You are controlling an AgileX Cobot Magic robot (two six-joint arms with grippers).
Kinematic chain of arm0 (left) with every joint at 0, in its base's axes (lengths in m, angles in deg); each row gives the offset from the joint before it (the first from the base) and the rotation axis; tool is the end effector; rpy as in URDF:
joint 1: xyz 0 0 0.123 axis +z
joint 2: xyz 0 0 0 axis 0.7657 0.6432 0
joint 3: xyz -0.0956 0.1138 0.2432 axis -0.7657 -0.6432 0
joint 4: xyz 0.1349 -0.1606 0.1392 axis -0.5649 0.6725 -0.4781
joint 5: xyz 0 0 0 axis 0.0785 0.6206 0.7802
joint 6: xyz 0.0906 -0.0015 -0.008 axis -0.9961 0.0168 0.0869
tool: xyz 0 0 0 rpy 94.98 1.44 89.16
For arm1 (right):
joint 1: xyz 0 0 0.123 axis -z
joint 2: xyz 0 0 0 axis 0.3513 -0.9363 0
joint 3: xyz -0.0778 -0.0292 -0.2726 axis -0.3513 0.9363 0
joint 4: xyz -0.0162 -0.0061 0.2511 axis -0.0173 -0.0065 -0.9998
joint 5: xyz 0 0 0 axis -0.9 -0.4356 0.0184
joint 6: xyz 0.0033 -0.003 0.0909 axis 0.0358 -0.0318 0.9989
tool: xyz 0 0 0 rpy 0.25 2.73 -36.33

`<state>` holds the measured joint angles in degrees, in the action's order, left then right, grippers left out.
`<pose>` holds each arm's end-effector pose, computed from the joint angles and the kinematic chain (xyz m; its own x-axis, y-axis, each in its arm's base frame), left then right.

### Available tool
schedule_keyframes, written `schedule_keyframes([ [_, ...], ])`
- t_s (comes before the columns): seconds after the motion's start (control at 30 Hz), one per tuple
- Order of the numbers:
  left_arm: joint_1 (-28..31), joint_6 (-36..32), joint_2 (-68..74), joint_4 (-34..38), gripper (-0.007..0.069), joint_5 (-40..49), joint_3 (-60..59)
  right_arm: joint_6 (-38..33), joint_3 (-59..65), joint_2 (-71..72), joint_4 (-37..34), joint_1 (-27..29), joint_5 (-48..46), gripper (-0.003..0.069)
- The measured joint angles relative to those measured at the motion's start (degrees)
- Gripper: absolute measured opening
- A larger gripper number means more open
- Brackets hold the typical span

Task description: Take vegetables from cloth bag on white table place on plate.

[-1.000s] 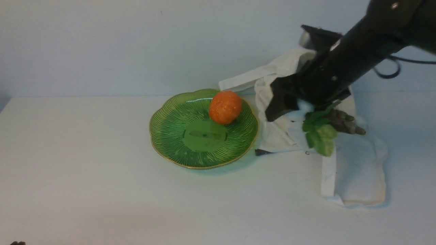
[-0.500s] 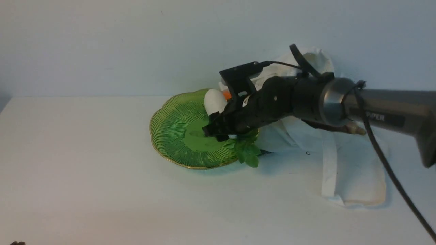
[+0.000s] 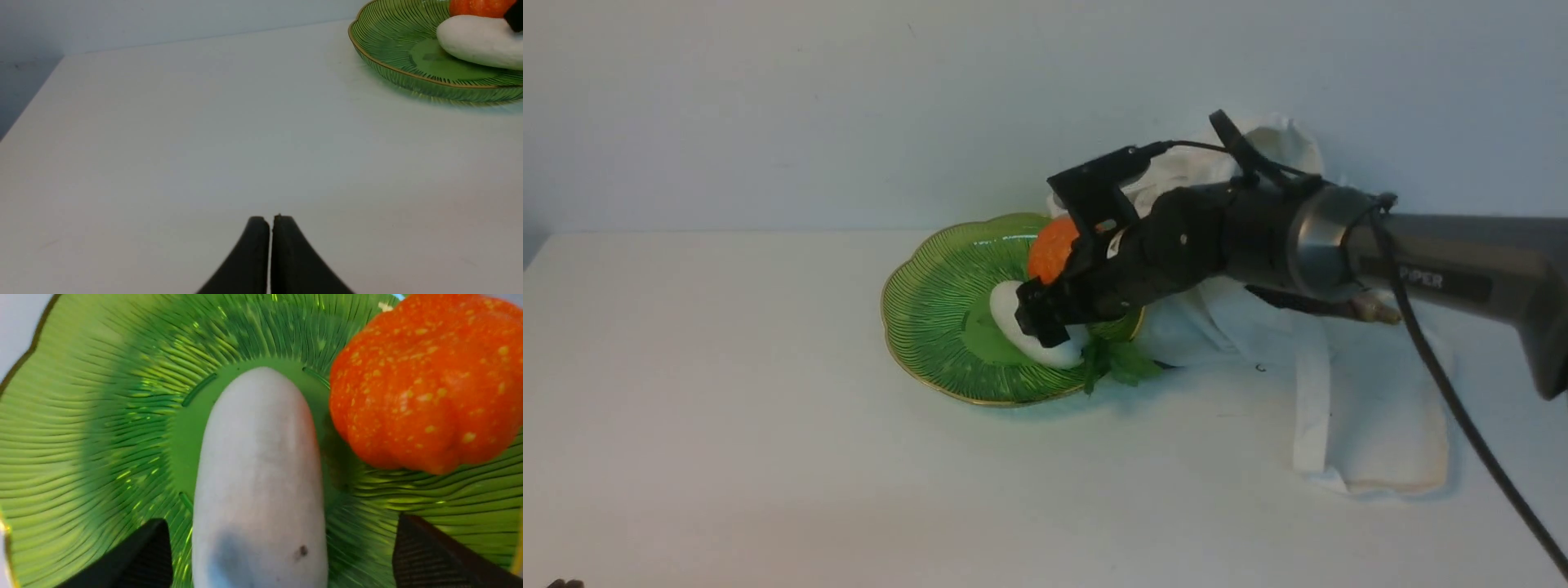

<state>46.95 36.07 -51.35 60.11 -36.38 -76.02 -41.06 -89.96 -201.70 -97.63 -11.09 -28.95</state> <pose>0.0526 -0.0014 0.1703 -0.2983 0.0735 -0.9516 0.0544 0.9967 0.0599 0.3956 0.2563 0.1959 -0.6624 -0.4521 -0.5974 -0.6053 0.7928 0.0712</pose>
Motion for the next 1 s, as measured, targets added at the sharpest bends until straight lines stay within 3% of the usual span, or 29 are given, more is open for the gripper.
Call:
schedule_keyframes([
  [0.13,0.0,0.0,0.0,0.0,-0.0005,0.0,0.0,0.0,-5.6,5.6,1.7,0.7,-11.4,0.0636],
  [0.23,0.0,0.0,0.0,0.0,-0.0005,0.0,0.0,0.0,-13.0,13.4,4.2,1.0,-25.8,0.0495],
  [0.27,0.0,0.0,0.0,0.0,-0.0005,0.0,0.0,0.0,-13.3,13.8,4.3,1.0,-25.8,0.0484],
  [0.37,0.0,0.0,0.0,0.0,-0.0005,0.0,0.0,0.0,-15.1,21.1,5.6,1.0,-35.8,0.0269],
  [0.4,0.0,0.0,0.0,0.0,-0.0005,0.0,0.0,0.0,-15.1,21.9,5.6,1.0,-37.1,0.0241],
  [0.47,0.0,0.0,0.0,0.0,-0.0005,0.0,0.0,0.6,-12.8,27.4,5.8,1.0,-39.7,0.0074],
  [0.53,0.0,0.0,0.0,0.0,-0.0005,0.0,0.0,1.5,-9.2,32.0,5.8,1.0,-40.3,0.0015],
  [0.67,0.0,0.0,0.0,0.0,-0.0005,0.0,0.0,3.3,-1.4,40.1,5.8,1.0,-40.3,-0.0011],
  [0.87,0.0,0.0,0.0,0.0,-0.0005,0.0,0.0,8.8,19.8,60.8,8.5,1.0,-36.0,-0.0014],
  [1.0,0.0,0.0,0.0,0.0,-0.0005,0.0,0.0,11.5,38.5,79.0,10.2,1.0,-23.6,-0.0015],
])
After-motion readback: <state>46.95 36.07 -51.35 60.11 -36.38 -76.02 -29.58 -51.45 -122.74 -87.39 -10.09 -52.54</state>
